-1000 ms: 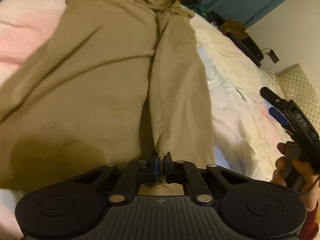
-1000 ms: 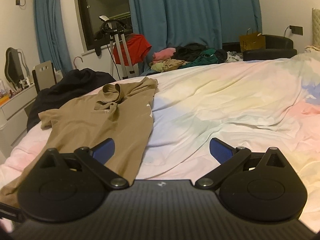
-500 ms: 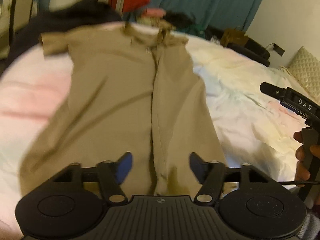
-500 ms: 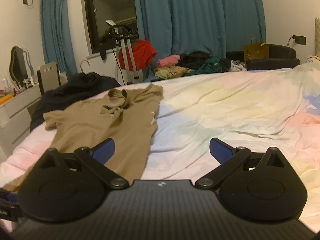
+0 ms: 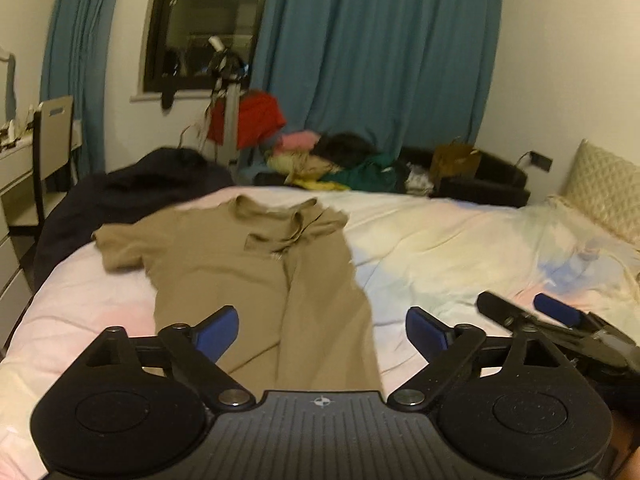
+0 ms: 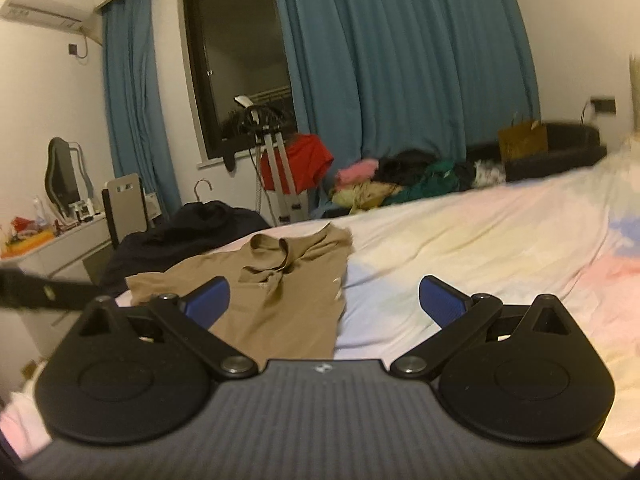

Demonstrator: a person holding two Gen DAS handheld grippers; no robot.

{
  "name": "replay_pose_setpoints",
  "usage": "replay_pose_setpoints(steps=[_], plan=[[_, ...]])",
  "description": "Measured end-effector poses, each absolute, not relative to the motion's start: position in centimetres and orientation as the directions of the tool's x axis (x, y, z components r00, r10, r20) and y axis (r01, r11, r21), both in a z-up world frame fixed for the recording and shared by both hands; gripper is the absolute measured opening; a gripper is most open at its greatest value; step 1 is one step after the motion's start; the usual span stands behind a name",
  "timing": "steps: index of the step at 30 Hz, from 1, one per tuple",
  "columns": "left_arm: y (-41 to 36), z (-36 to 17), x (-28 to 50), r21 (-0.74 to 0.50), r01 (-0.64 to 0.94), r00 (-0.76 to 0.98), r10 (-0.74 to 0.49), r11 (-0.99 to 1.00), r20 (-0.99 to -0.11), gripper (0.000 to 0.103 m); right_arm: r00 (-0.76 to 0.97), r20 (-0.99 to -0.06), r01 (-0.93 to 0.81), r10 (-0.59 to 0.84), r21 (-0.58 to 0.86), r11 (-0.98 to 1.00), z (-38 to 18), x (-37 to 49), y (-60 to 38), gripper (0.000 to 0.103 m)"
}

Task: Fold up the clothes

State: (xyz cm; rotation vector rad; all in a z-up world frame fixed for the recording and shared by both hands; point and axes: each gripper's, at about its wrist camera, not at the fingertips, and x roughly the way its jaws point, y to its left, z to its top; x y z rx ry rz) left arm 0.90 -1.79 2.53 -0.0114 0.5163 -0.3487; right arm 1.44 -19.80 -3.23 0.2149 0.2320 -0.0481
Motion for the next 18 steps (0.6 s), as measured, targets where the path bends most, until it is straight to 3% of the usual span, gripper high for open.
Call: replay_pose_setpoints(steps=[4, 8, 11, 15, 18], plan=[[-2.1, 3.1, 3.0, -0.14, 0.296, 0.81, -0.326, 0.945, -0.487, 0.094, 0.976, -0.218, 0.061, -0.008, 0.235, 0.97, -4.0, 1.9, -20.1, 0.103], [-0.8, 4.6, 5.8, -0.196, 0.183, 0.88, -0.249, 0.963, -0.403, 0.094, 0.977, -0.211, 0.074, -0.03, 0.204, 0.976, -5.1, 2.9, -20.1, 0.099], [1.5, 4.3, 7.6, -0.22, 0.123, 0.911, -0.197, 0.968, -0.361, 0.094, 0.958, -0.286, 0.083, -0.016, 0.225, 0.971, -6.1, 5.3, -20.3, 0.078], [5.3, 1.7, 10.1, -0.312, 0.069, 0.889, -0.2, 0.948, -0.411, 0.094, 0.928, -0.371, 0.065, 0.039, 0.262, 0.963, -6.5, 10.3, -19.8, 0.063], [7.5, -0.4, 11.8, -0.327, 0.028, 0.889, -0.174, 0.944, -0.424, 0.094, 0.904, -0.415, 0.029, 0.106, 0.306, 0.951, -6.3, 15.4, -19.0, 0.062]])
